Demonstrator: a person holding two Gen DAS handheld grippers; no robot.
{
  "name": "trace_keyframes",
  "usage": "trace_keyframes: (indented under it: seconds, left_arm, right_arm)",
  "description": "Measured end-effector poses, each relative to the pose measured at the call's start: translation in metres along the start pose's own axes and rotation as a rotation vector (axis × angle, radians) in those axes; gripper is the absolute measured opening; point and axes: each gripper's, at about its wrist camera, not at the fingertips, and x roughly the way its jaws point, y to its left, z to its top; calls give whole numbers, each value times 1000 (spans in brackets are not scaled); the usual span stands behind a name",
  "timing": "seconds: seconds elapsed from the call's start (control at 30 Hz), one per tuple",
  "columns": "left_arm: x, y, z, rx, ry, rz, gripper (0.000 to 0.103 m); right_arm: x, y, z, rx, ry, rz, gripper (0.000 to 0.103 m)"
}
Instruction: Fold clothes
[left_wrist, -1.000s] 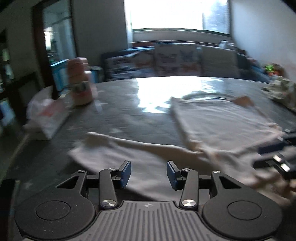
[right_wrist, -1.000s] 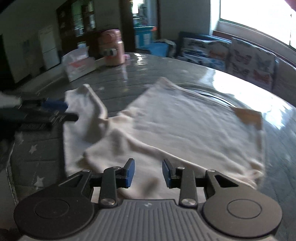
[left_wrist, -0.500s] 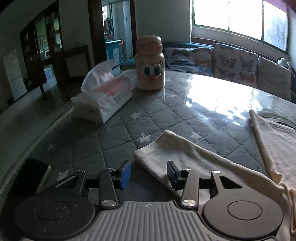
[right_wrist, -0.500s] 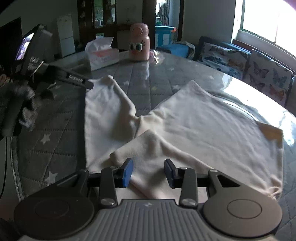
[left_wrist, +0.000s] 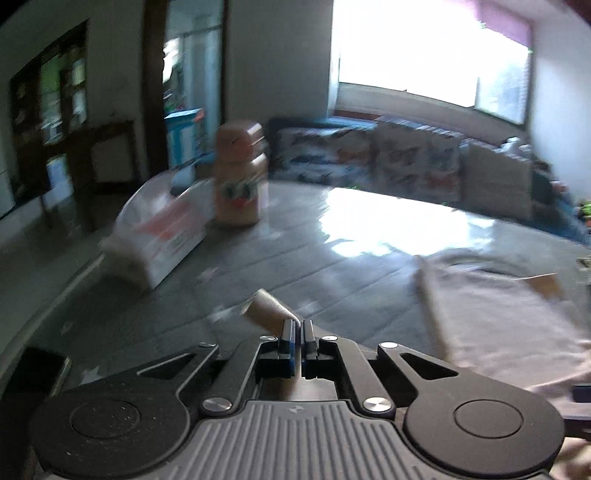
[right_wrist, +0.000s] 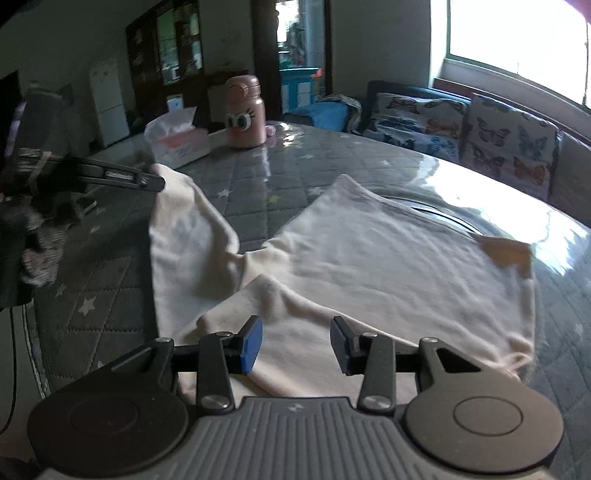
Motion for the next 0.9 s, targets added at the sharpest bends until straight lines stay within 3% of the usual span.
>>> trace_keyframes:
  seconds: [0.3,0.43,0.53,0.73,0.83,0.9]
  left_arm:
    - [-63,-104,14,166,-107,-361,2]
    - [-70,-140,0,246,-98,-453,2]
    - [-57,-142,-10,249,-48,-397,6]
    - [-23,-100,-24,171,34,-170,8]
    - [-12,-71,-34,142,51,-53,19]
    - [-6,-56,-40,136,54,21,40]
  right_arm:
    - [-35,-42,-14,122,-49,-71,41]
    - [-45,-63,-23,206,-44,-82,41]
    - [-49,-68,-29,219,-44,-90,41]
    - [-41,-63,-31,214,-29,-74,41]
    - [-36,-59,-28,205,-24,-61,42]
    - [-33,-55,-26,197,-19,-54,44]
